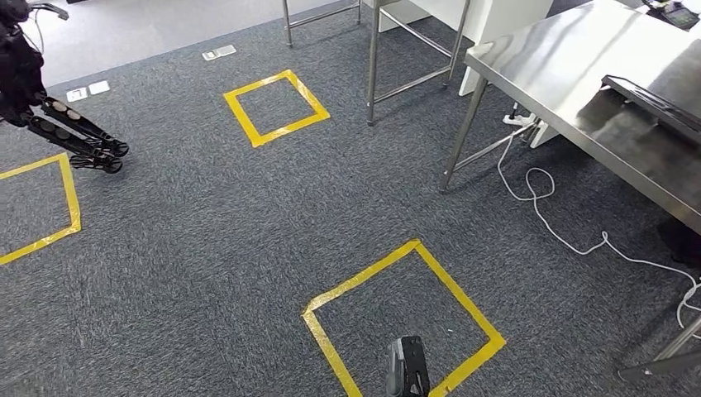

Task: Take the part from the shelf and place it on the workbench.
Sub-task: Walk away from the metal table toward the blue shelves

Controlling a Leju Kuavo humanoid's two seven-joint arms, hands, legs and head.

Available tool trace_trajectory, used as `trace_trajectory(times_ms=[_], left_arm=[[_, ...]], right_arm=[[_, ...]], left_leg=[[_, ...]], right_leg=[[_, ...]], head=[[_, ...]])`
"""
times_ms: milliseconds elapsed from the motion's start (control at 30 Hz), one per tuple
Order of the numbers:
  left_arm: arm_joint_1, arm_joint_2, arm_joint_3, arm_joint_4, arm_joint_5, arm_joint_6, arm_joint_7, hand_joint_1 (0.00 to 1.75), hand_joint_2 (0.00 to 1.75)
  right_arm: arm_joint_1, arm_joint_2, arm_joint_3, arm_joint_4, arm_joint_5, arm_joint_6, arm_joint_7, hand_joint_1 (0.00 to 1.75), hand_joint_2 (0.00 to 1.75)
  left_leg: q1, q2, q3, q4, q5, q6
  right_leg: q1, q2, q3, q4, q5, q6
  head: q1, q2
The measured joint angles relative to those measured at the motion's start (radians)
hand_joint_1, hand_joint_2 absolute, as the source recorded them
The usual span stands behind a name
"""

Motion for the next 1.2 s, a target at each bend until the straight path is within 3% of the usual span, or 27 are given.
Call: trace_trajectory(times_ms=[33,100,133,200,267,300,333,400,467,533,600,633,700,767,800,833,933,1000,1067,1133,1200], left_arm=[[0.000,0.001,-0.005,0.000,-0.005,0.000,0.001,0.00,0.00],[0.001,0.002,-0.013,0.000,-0.009,0.001,0.002,0.00,0.00],[0.000,0.003,-0.016,0.000,-0.010,0.003,0.003,0.00,0.00],[-0.001,0.004,-0.018,0.000,-0.011,0.006,0.004,0.00,0.00],[0.001,0.004,-0.019,0.000,-0.012,0.008,0.005,0.00,0.00],[0.002,0.004,-0.019,0.000,-0.012,0.009,0.005,0.00,0.00],[0.003,0.004,-0.019,0.000,-0.012,0.009,0.005,0.00,0.00],[0.002,0.004,-0.020,0.000,-0.016,0.009,0.010,0.00,0.00],[0.002,0.004,-0.022,0.000,-0.023,0.009,0.021,0.00,0.00],[0.005,0.004,-0.023,0.000,-0.026,0.010,0.029,0.00,0.00],[0.008,0.004,-0.023,0.000,-0.027,0.011,0.032,0.00,0.00],[0.008,0.004,-0.023,0.000,-0.027,0.012,0.033,0.00,0.00],[0.006,0.004,-0.024,0.000,-0.028,0.012,0.033,0.00,0.00],[0.005,0.004,-0.024,0.000,-0.030,0.012,0.033,0.00,0.00],[0.006,0.004,-0.024,0.000,-0.032,0.014,0.035,0.00,0.00],[0.006,0.004,-0.024,0.000,-0.035,0.016,0.037,0.00,0.00],[0.002,0.004,-0.027,0.000,-0.052,0.029,0.046,0.00,0.00],[-0.001,0.004,-0.035,0.000,-0.075,0.045,0.054,0.00,0.00],[-0.001,0.004,-0.048,0.000,-0.101,0.060,0.066,0.00,0.00],[-0.001,0.004,-0.059,0.000,-0.113,0.066,0.074,0.00,0.00],[-0.004,0.004,-0.067,0.000,-0.115,0.070,0.080,0.00,0.00]], right_arm=[[-0.004,0.002,0.000,0.021,-0.004,-0.023,0.024,0.00,0.00],[-0.008,-0.002,0.000,0.056,0.010,-0.108,0.081,0.00,0.00],[-0.009,-0.006,0.002,0.072,0.031,-0.168,0.108,0.00,0.00],[-0.008,-0.020,0.010,0.103,0.073,-0.272,0.151,0.00,0.00],[-0.003,-0.036,0.018,0.128,0.091,-0.315,0.172,0.00,0.00],[-0.001,-0.042,0.022,0.136,0.093,-0.322,0.183,0.00,0.00],[-0.001,-0.046,0.024,0.144,0.096,-0.330,0.206,0.00,0.00],[0.003,-0.058,0.030,0.163,0.119,-0.362,0.296,0.00,0.00],[0.019,-0.077,0.051,0.187,0.178,-0.402,0.423,0.00,0.00],[0.042,-0.099,0.088,0.204,0.235,-0.421,0.541,0.00,0.00],[0.066,-0.119,0.119,0.216,0.259,-0.425,0.610,0.00,0.00],[0.076,-0.127,0.130,0.221,0.262,-0.426,0.623,0.00,0.00],[0.090,-0.134,0.146,0.228,0.267,-0.427,0.635,0.00,0.00],[0.095,-0.138,0.158,0.235,0.272,-0.423,0.653,0.00,0.00],[0.095,-0.140,0.164,0.238,0.276,-0.421,0.663,0.00,0.00],[0.096,-0.141,0.170,0.240,0.282,-0.419,0.671,0.00,0.00],[0.095,-0.140,0.191,0.241,0.306,-0.418,0.659,0.00,0.00],[0.092,-0.138,0.212,0.242,0.347,-0.414,0.636,0.00,0.00],[0.081,-0.134,0.246,0.242,0.398,-0.405,0.626,0.00,0.00],[0.065,-0.129,0.282,0.242,0.440,-0.393,0.627,0.00,0.00],[0.053,-0.125,0.314,0.242,0.476,-0.379,0.633,0.00,0.00]], left_leg=[[0.000,-0.010,0.000,-0.004,0.003,0.005],[0.003,-0.028,0.005,-0.017,0.013,0.018],[0.006,-0.036,0.007,-0.022,0.018,0.025],[0.007,-0.056,0.004,-0.025,0.023,0.032],[0.006,-0.079,0.001,-0.024,0.024,0.032],[0.006,-0.089,0.000,-0.024,0.025,0.032],[0.006,-0.099,0.001,-0.023,0.026,0.031],[0.005,-0.119,0.000,-0.020,0.026,0.025],[0.002,-0.137,-0.002,-0.016,0.025,0.014],[0.003,-0.151,-0.005,-0.017,0.028,0.003],[0.007,-0.129,-0.016,0.002,0.013,-0.006],[0.008,-0.106,-0.033,0.037,-0.010,-0.010],[0.009,-0.063,-0.088,0.159,-0.079,-0.017],[0.011,-0.052,-0.136,0.264,-0.119,-0.022],[0.011,-0.050,-0.137,0.269,-0.112,-0.022],[0.011,-0.046,-0.115,0.232,-0.089,-0.021],[0.005,-0.003,-0.004,0.037,-0.016,-0.008],[-0.003,0.005,0.016,-0.005,-0.009,0.002],[-0.003,-0.014,0.015,-0.013,-0.001,0.014],[0.002,-0.030,0.018,-0.026,0.011,0.027],[0.003,-0.047,0.017,-0.032,0.018,0.036]], right_leg=[[0.001,-0.008,0.001,-0.001,-0.001,0.003],[-0.001,0.009,-0.007,0.023,-0.018,0.010],[-0.003,0.030,-0.023,0.061,-0.040,0.010],[-0.011,0.073,-0.082,0.189,-0.097,0.006],[-0.014,0.085,-0.127,0.280,-0.124,0.013],[-0.016,0.087,-0.125,0.272,-0.113,0.021],[-0.019,0.089,-0.102,0.223,-0.088,0.031],[-0.027,0.114,-0.035,0.079,-0.031,0.045],[-0.029,0.131,-0.003,0.003,-0.006,0.041],[-0.025,0.119,0.002,0.000,-0.003,0.026],[-0.028,0.102,0.008,-0.005,0.003,0.012],[-0.029,0.094,0.009,-0.007,0.006,0.003],[-0.025,0.078,0.008,-0.008,0.006,-0.007],[-0.020,0.058,0.006,-0.008,0.005,-0.010],[-0.018,0.048,0.005,-0.007,0.005,-0.010],[-0.017,0.039,0.006,-0.007,0.004,-0.011],[-0.009,0.016,0.010,-0.007,0.001,-0.007],[-0.004,0.003,0.012,-0.007,-0.002,-0.001],[-0.004,-0.005,0.011,-0.006,-0.003,0.008],[-0.007,0.027,-0.004,0.030,-0.027,0.012],[-0.013,0.070,-0.052,0.141,-0.081,0.007]], head=[[0.000,0.000],[0.001,0.000],[0.002,0.000],[0.005,0.000],[0.006,0.000],[0.007,0.000],[0.007,0.000],[0.006,0.000],[0.005,0.000],[0.003,0.000],[0.002,0.000],[0.001,0.000],[-0.002,0.000],[-0.002,0.000],[-0.002,0.000],[-0.002,0.000],[-0.001,0.000],[0.001,0.000],[0.001,0.000],[0.002,0.000],[0.005,0.000]])
